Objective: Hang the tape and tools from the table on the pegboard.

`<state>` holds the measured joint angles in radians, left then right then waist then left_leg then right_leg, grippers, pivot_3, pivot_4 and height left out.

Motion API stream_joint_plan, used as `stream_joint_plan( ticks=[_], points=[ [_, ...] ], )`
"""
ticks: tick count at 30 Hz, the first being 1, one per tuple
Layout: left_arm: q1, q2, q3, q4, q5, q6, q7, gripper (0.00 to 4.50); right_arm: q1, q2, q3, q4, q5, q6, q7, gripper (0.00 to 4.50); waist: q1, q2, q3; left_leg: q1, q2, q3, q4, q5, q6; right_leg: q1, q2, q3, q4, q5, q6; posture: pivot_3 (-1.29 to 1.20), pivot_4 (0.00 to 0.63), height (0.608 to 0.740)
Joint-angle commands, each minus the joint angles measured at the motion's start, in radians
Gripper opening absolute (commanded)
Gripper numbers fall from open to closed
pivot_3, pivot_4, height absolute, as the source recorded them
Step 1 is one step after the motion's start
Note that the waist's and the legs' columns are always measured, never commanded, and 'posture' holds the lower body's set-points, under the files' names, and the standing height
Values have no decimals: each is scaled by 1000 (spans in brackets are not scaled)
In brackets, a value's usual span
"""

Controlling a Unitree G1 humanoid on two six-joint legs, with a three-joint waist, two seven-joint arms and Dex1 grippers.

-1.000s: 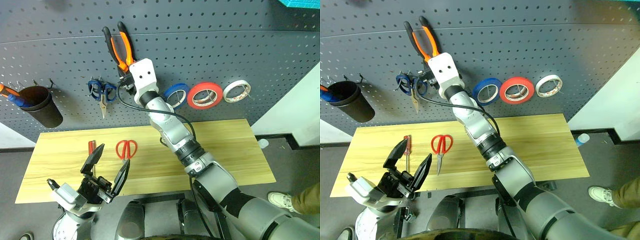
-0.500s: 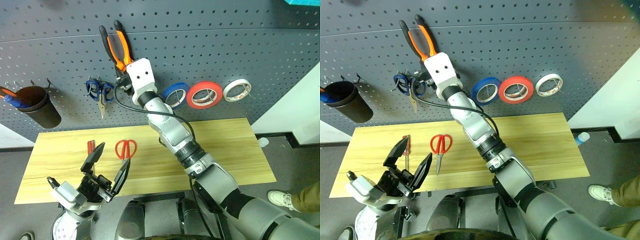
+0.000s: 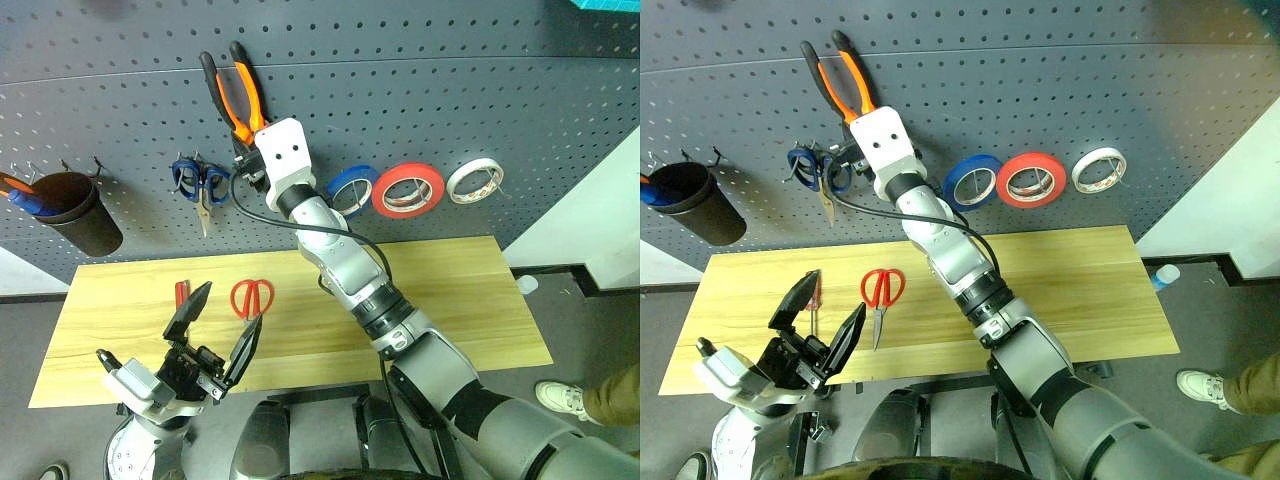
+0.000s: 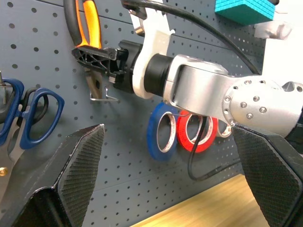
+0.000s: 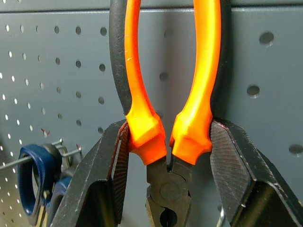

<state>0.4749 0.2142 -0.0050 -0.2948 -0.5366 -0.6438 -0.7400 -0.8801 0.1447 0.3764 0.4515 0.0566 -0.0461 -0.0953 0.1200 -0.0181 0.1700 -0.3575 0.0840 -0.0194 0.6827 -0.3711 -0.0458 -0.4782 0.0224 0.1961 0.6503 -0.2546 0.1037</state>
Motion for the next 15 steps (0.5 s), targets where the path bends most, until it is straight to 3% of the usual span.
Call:
stream_joint_plan(
  ticks=[1, 13, 15],
  points=[
    [3, 3, 9, -13, -11, -6, -4, 4500, 146, 96, 2, -72, -2, -3, -7, 2099, 1, 0, 0, 0, 0, 0, 0, 0, 0, 0, 0, 0, 0, 0, 0, 390, 163, 703],
    [2, 0, 9, -10, -9, -11, -9, 4500, 184, 111, -1, -124, 2, 32, 3, 2099, 3, 1, 0, 0, 0, -2, -1, 0, 0, 2, -1, -3, -2, -1, 1, 390, 160, 703],
    [1, -1, 8, -9, -8, -11, -9, 4500, 182, 112, -10, -127, 9, 39, 2, 2816, 3, 1, 0, 0, 0, -2, -1, 0, 1, 2, -1, -3, -2, -1, 1, 390, 159, 703]
  ],
)
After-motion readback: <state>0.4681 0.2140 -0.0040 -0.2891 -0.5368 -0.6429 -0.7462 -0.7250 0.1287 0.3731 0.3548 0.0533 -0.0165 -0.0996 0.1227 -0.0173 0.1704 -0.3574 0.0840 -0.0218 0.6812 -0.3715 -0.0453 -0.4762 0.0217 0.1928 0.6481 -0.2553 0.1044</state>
